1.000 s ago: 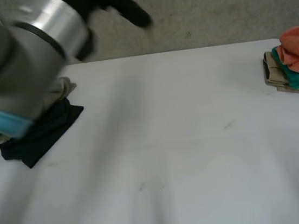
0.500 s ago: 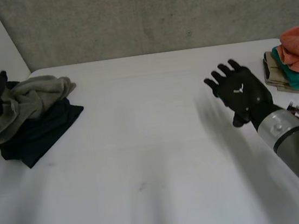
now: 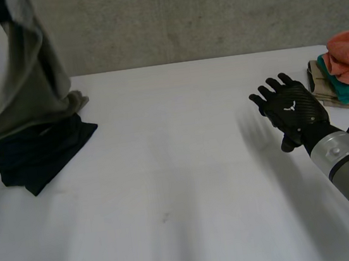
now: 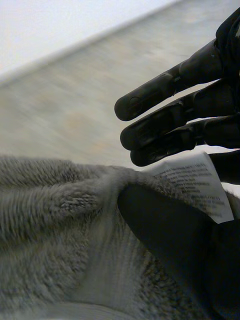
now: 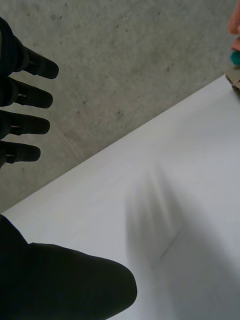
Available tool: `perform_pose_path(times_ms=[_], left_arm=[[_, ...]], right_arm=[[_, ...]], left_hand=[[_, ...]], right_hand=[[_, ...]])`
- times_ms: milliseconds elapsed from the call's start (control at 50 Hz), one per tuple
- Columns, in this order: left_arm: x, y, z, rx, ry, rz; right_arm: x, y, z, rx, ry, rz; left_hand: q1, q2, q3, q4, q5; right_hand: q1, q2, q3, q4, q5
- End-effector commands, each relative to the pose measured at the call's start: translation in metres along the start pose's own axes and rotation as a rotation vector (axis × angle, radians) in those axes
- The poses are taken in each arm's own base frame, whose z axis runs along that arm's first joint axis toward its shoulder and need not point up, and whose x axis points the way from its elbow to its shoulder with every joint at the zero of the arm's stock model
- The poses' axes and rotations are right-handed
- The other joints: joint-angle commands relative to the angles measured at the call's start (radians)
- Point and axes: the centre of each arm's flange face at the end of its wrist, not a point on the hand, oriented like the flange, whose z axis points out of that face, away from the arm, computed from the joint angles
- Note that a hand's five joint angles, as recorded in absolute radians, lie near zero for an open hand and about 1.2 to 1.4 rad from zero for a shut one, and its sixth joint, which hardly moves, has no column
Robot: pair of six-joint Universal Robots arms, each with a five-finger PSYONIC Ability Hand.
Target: Fold the laundry.
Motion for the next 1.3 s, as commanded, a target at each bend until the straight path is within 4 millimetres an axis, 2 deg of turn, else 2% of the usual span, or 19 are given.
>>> perform_pose_path(times_ms=[20,60,80,120,140,160,260,280,300,380,400,500,560,620,680,840,1000,1140,1300], left_arm=[[0.074,-0.069,-0.032,0.089,0.194,-0.297],[0.111,-0.077,-0.046,0.079,0.281,-0.373],[0.138,-0.074,-0.057,0.050,0.344,-0.415],[0.166,-0.062,-0.069,0.006,0.405,-0.442],[0.181,-0.054,-0.075,-0.020,0.435,-0.453],[0.211,-0.037,-0.089,-0.075,0.492,-0.473],[0.280,0.018,-0.130,-0.231,0.635,-0.491],[0.290,0.030,-0.136,-0.262,0.651,-0.490],[0.306,0.051,-0.151,-0.328,0.684,-0.475],[0.322,0.068,-0.176,-0.434,0.737,-0.395],[0.321,0.065,-0.177,-0.436,0.742,-0.375],[0.298,0.031,-0.161,-0.369,0.710,-0.275],[0.247,0.021,-0.132,-0.344,0.567,-0.206],[0.204,0.013,-0.121,-0.332,0.467,-0.147],[0.181,0.014,-0.119,-0.336,0.424,-0.098],[0.093,0.081,-0.119,-0.522,0.273,0.193],[0.039,0.132,-0.131,-0.655,0.258,0.414],[0.019,0.166,-0.133,-0.695,0.310,0.398],[0.010,0.187,-0.124,-0.669,0.307,0.390]], right_arm=[[0.011,-0.003,-0.001,0.005,0.037,0.000],[0.014,-0.003,-0.001,0.002,0.049,0.005],[0.018,-0.002,-0.001,-0.005,0.068,0.017],[0.023,-0.001,-0.001,-0.014,0.091,0.032],[0.026,0.000,-0.001,-0.020,0.109,0.048],[0.028,0.001,0.000,-0.025,0.119,0.057],[0.037,0.006,0.000,-0.052,0.165,0.086],[0.040,0.008,0.000,-0.059,0.175,0.091],[0.041,0.009,0.000,-0.061,0.179,0.091],[0.043,0.011,0.001,-0.066,0.184,0.096],[0.043,0.011,0.001,-0.067,0.186,0.097],[0.041,0.010,0.000,-0.069,0.175,0.097],[0.039,0.011,-0.002,-0.088,0.154,0.102],[0.033,0.009,-0.006,-0.116,0.113,0.111],[0.027,0.001,-0.013,-0.138,0.046,0.124],[0.005,-0.008,-0.044,-0.330,-0.162,0.229],[-0.026,0.000,-0.053,-0.360,-0.212,0.351],[-0.054,0.024,-0.049,-0.369,-0.210,0.363],[-0.057,0.037,-0.035,-0.318,-0.135,0.320]], left_hand=[[0.264,0.203,0.209,0.199,0.262],[0.264,0.203,0.209,0.199,0.262],[0.264,0.203,0.209,0.199,0.262],[0.264,0.203,0.209,0.199,0.262],[0.264,0.203,0.209,0.199,0.262],[0.264,0.203,0.209,0.199,0.262],[0.264,0.203,0.209,0.199,0.262],[0.160,0.098,0.105,0.095,0.157],[-0.411,-0.472,-0.466,-0.476,-0.413],[-0.956,-1.017,-1.010,-1.020,-0.958],[-0.951,-1.013,-1.006,-1.016,-0.954],[-0.948,-1.010,-1.003,-1.013,-0.951],[-0.942,-1.004,-0.997,-1.007,-0.945],[-0.931,-0.992,-0.985,-0.995,-0.933],[-0.928,-0.989,-0.982,-0.992,-0.930],[-0.740,-0.802,-0.795,-0.805,-0.743],[-0.725,-0.786,-0.780,-0.790,-0.727],[-0.731,-0.792,-0.786,-0.796,-0.733],[-0.740,-0.801,-0.794,-0.804,-0.742]], right_hand=[[-0.053,-0.040,-0.035,-0.034,-0.043],[-0.053,-0.040,-0.035,-0.034,-0.043],[-0.053,-0.040,-0.035,-0.034,-0.043],[-0.053,-0.040,-0.035,-0.034,-0.043],[-0.053,-0.040,-0.035,-0.034,-0.043],[-0.053,-0.040,-0.035,-0.034,-0.043],[-0.053,-0.040,-0.035,-0.034,-0.043],[-0.053,-0.040,-0.035,-0.034,-0.043],[-0.053,-0.040,-0.035,-0.034,-0.043],[-0.053,-0.040,-0.035,-0.034,-0.043],[-0.053,-0.040,-0.035,-0.034,-0.043],[-0.053,-0.040,-0.035,-0.034,-0.043],[-0.053,-0.040,-0.035,-0.034,-0.043],[-0.053,-0.040,-0.035,-0.034,-0.043],[-0.053,-0.040,-0.035,-0.034,-0.043],[-0.053,-0.040,-0.035,-0.034,-0.043],[0.060,0.073,0.078,0.079,0.070],[0.130,0.143,0.148,0.149,0.140],[0.259,0.272,0.277,0.278,0.269]])
